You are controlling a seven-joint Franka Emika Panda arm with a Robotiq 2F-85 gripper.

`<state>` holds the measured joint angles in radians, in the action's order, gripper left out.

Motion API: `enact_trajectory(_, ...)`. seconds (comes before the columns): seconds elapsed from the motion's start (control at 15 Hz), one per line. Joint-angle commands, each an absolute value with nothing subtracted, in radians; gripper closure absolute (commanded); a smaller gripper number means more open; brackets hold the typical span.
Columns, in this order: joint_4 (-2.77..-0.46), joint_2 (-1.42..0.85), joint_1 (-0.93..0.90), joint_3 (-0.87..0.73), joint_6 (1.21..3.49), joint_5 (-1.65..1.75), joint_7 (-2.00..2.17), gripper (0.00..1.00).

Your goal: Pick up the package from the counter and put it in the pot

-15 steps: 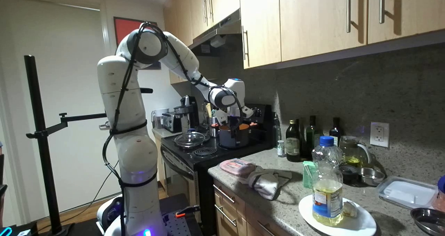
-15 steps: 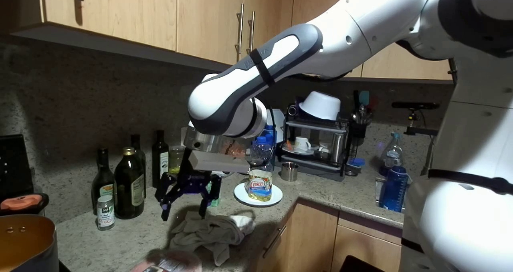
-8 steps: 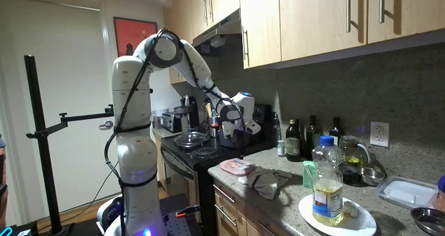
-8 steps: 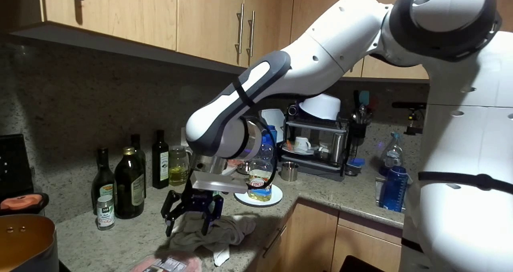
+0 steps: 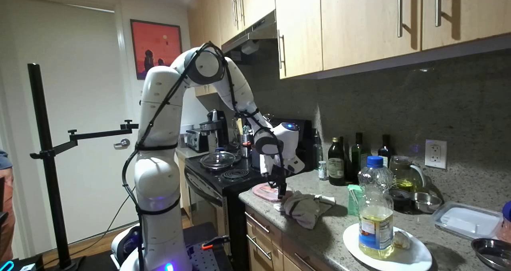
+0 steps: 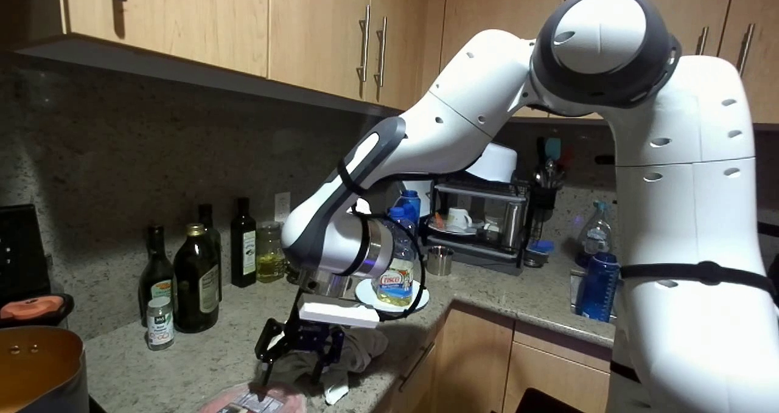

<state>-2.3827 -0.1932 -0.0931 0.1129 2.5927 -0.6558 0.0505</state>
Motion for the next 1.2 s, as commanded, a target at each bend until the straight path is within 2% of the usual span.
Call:
enact_trajectory(0.0,-2.4,-0.222,-0.074,0.142,2.667,-0.741,-0.026,0.0)
enact_trajectory(0.47,-2.416,-0.253,-0.052,0.205,2.765,-1.061,-0.234,0.0)
enact_trajectory(1.13,-2.373,-0.267,-0.059,0.225,2.749,-1.557,-0.617,0.0)
